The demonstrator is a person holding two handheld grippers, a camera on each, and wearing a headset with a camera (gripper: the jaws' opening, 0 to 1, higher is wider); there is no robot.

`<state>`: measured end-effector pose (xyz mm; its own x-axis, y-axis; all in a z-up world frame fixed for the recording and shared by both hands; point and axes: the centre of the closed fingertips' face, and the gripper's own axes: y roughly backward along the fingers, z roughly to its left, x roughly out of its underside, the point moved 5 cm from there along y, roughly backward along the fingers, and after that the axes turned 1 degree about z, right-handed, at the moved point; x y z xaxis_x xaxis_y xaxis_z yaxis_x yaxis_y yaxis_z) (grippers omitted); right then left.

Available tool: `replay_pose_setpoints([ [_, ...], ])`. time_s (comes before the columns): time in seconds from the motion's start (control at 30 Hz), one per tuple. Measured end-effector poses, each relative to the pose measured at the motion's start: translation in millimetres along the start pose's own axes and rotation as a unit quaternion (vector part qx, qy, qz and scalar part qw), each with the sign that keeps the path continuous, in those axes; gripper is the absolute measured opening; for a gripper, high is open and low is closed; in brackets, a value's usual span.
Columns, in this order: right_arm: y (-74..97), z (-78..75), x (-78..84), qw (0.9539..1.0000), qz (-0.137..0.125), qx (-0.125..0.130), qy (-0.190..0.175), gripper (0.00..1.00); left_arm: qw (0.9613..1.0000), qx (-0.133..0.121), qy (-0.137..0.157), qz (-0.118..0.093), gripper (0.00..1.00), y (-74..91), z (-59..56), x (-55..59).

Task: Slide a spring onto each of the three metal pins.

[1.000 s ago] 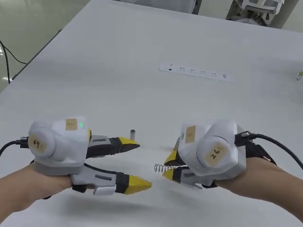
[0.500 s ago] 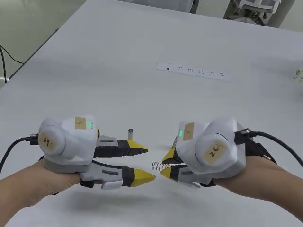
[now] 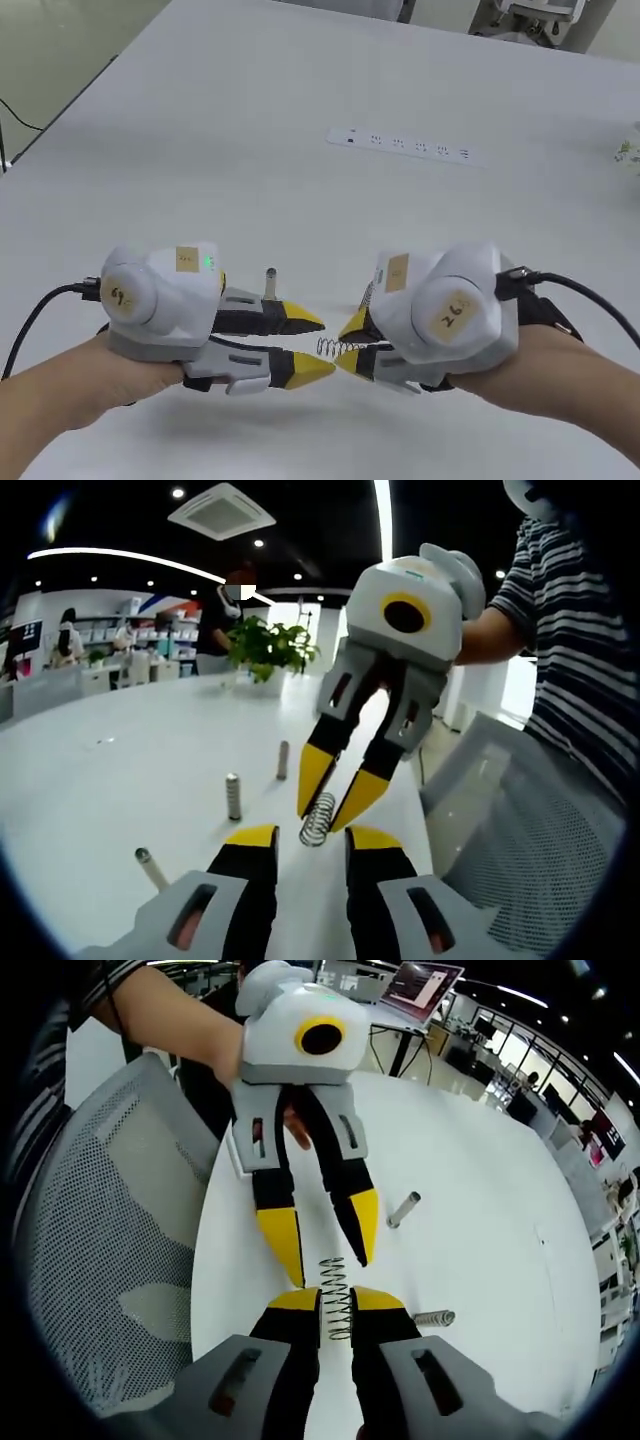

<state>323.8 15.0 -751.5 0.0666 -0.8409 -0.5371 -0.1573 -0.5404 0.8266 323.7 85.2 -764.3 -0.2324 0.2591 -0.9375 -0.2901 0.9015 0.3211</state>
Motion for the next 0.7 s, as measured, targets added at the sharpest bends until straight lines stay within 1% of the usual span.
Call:
replay_pose_setpoints([
  [0.2, 1.4, -1.7, -1.5, 1.0, -0.002, 0.002, 0.003, 0.08, 1.0, 0.004, -0.002, 0.0, 0.14, -1.0, 0.8, -0.3],
  [0.4, 2.5, -2.6, -1.6, 1.0, -0.002, 0.002, 0.005, 0.08, 1.0, 0.009, -0.002, 0.0, 0.08, -2.5, -1.1, 0.3],
  [0.7, 3.2, -3.1, -2.5, 1.0, -0.004, 0.002, 0.006, 0.08, 1.0, 0.005, 0.0, -0.003, 0.09, -2.0, -0.7, -1.4],
])
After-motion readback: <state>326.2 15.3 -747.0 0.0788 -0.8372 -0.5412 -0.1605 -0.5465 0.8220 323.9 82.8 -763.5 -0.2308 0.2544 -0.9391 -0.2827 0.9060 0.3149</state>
